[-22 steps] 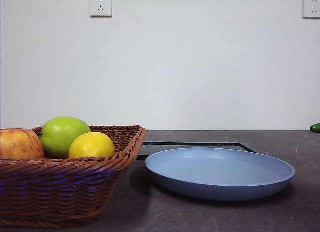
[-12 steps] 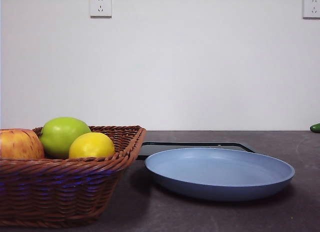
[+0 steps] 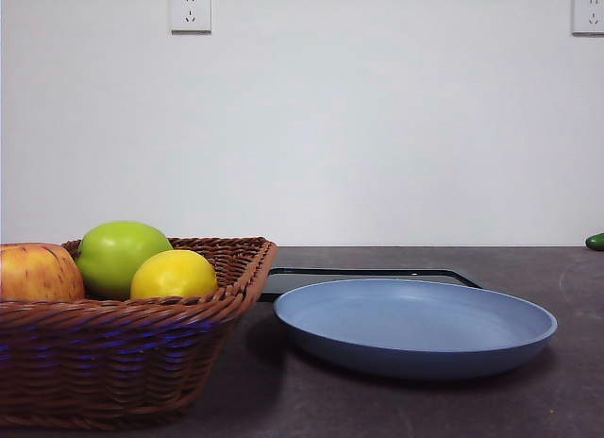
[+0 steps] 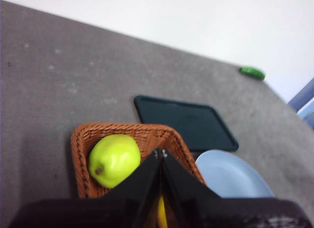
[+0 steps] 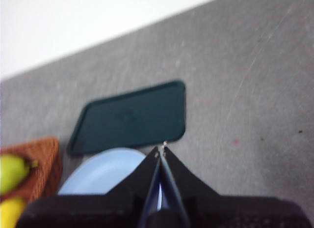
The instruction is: Take the lemon from the basket,put the lemon in the plate,hand out the plate
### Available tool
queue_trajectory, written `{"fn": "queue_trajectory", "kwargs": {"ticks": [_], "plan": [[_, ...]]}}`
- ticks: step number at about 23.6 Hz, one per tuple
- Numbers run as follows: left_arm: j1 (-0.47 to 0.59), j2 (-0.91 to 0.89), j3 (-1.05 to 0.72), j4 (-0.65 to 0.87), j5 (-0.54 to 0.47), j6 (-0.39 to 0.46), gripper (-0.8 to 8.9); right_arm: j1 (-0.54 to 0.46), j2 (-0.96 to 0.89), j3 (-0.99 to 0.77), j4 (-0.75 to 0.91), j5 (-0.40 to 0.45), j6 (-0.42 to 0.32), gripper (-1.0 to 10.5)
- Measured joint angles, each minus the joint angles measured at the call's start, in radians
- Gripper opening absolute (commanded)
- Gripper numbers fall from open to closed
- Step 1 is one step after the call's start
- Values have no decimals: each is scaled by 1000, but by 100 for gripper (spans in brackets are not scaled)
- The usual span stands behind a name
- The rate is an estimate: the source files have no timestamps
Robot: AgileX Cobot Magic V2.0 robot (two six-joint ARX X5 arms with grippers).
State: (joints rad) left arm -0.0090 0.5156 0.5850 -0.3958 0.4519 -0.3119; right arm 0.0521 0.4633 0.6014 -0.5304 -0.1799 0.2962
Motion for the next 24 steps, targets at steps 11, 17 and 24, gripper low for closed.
{"fn": "queue_trajectory", "kwargs": {"ticks": [11, 17, 24], "plan": [[-95, 322, 266, -233, 132, 156, 27, 0, 401, 222, -267, -171, -227, 93], [-166, 362, 267, -232, 146, 163, 314, 32, 552, 223, -268, -210, -216, 274], [-197, 373, 267, -230, 127, 150, 314, 117, 798, 223, -200, -210, -211, 264]]}}
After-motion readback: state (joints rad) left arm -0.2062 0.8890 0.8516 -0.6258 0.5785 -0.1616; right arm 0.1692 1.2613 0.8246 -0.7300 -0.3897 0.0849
